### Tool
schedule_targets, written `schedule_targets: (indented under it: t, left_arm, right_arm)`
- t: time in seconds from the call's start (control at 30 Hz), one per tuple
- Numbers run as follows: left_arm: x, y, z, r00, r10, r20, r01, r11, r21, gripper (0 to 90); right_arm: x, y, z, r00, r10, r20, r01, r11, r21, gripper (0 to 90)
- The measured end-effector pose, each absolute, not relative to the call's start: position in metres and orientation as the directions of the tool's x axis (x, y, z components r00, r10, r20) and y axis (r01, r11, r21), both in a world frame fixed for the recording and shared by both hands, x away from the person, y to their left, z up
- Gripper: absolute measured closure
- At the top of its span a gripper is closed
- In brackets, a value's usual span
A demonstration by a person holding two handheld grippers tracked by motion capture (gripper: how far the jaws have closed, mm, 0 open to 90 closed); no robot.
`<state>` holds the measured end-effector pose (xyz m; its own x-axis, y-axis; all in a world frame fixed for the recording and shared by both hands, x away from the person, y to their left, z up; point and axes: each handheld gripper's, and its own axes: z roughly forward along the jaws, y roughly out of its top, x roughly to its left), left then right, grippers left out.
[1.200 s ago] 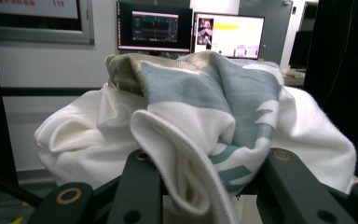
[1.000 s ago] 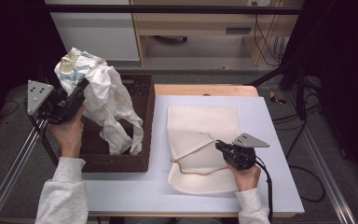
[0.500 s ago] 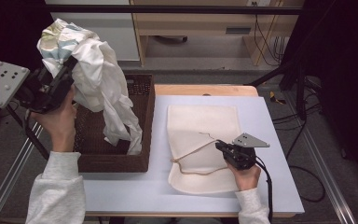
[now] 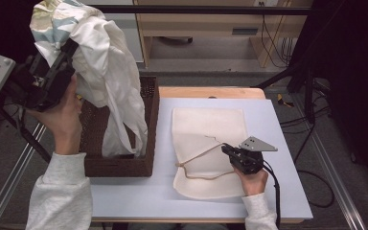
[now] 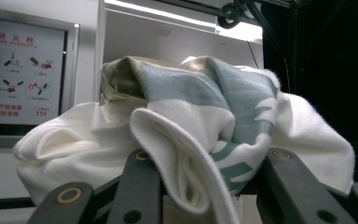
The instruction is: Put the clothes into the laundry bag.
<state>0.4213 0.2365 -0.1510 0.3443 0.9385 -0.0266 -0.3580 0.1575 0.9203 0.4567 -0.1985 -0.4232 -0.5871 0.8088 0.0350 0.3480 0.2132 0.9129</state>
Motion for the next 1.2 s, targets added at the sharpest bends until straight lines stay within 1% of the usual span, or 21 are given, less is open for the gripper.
schedule_targets:
  t: [0.23, 0.4, 0.53, 0.6, 0.8, 1.0, 1.17, 1.2]
  left_arm:
    - [0.413, 0.220, -0.133, 0.361, 0.933, 0.003, -0.410, 0.155, 0.899, 68.2]
    - [0.413, 0.215, -0.122, 0.368, 0.930, -0.005, -0.415, 0.169, 0.894, 68.2]
    - [0.409, 0.205, -0.122, 0.374, 0.927, 0.016, -0.434, 0.159, 0.887, 68.2]
    - [0.409, 0.200, -0.122, 0.384, 0.923, 0.016, -0.449, 0.171, 0.877, 68.2]
    - [0.411, 0.187, -0.108, 0.404, 0.915, 0.006, -0.455, 0.196, 0.869, 68.2]
    - [0.410, 0.167, -0.095, 0.429, 0.903, 0.006, -0.460, 0.213, 0.862, 68.2]
    - [0.398, 0.140, -0.075, 0.457, 0.889, 0.036, -0.487, 0.217, 0.846, 68.2]
    - [0.398, 0.140, -0.075, 0.457, 0.889, 0.036, -0.487, 0.217, 0.846, 68.2]
  right_arm:
    - [0.457, -0.200, -0.422, -0.585, 0.810, 0.040, 0.345, 0.204, 0.916, 86.7]
    - [0.458, -0.202, -0.421, -0.584, 0.810, 0.047, 0.343, 0.194, 0.919, 86.7]
    - [0.456, -0.204, -0.420, -0.582, 0.813, 0.035, 0.336, 0.201, 0.920, 86.7]
    - [0.456, -0.205, -0.420, -0.580, 0.813, 0.043, 0.337, 0.191, 0.922, 86.7]
    - [0.458, -0.203, -0.423, -0.583, 0.811, 0.048, 0.343, 0.193, 0.919, 86.8]
    - [0.459, -0.205, -0.422, -0.583, 0.811, 0.056, 0.341, 0.182, 0.922, 86.8]
    - [0.460, -0.205, -0.423, -0.580, 0.812, 0.062, 0.345, 0.176, 0.922, 86.8]
    - [0.460, -0.205, -0.423, -0.580, 0.812, 0.062, 0.345, 0.176, 0.922, 86.8]
